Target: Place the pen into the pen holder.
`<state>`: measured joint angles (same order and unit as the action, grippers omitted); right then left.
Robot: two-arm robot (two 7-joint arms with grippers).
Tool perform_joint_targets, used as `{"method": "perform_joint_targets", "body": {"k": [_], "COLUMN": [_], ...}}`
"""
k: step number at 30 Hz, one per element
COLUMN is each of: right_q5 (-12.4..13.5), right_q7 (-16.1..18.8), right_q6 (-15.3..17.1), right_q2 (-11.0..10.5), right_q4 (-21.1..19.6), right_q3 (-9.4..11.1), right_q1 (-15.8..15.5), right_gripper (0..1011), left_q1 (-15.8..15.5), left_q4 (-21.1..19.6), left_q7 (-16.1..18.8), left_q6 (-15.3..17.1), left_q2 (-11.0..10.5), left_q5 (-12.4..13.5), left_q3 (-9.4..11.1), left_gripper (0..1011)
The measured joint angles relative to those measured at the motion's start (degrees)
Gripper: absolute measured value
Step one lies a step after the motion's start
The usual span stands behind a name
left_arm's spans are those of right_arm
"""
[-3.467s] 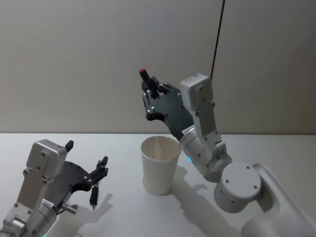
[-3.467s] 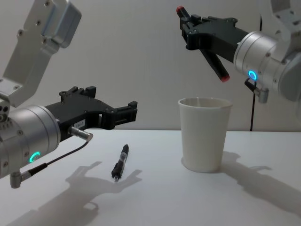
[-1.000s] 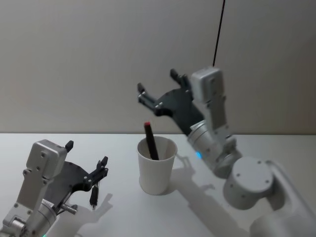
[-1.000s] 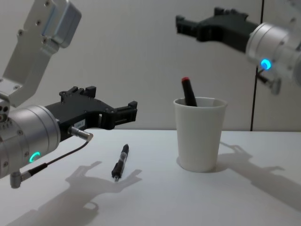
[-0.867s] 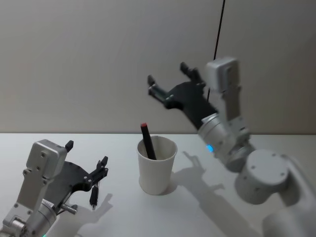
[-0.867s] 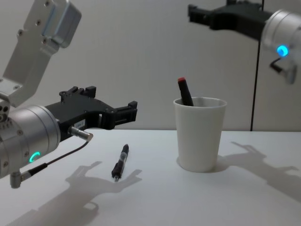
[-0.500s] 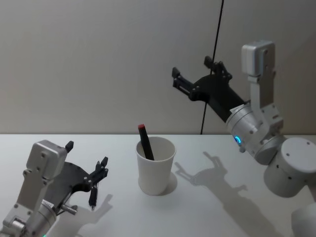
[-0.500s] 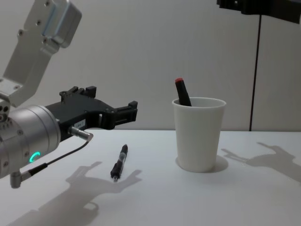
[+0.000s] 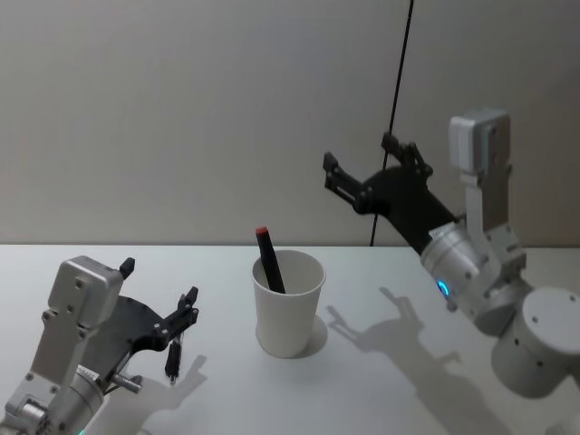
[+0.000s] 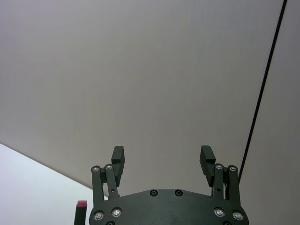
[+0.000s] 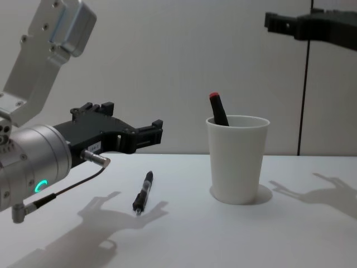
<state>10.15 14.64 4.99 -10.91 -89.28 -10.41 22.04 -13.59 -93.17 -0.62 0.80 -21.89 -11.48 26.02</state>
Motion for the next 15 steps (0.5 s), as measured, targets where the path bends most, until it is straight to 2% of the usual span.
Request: {"method": "perform_joint_targets", "body": {"k": [15], "right_q5": [2.3], "right_q7": [-3.89], "right_q6": [-1.09], "right_q2": [-2.99], "right_q4": [-4.27], "right_q3": [-0.93], "right_q1": [-8.17], "right_gripper": [1001], "left_q1": [0.0], "left_q4": [0.0], "left_q7": [0.0], "left_q6": [0.0], "left_q2": [0.0], "left_q5": [0.01], "left_q3": [0.0], "left_gripper": [1003]}}
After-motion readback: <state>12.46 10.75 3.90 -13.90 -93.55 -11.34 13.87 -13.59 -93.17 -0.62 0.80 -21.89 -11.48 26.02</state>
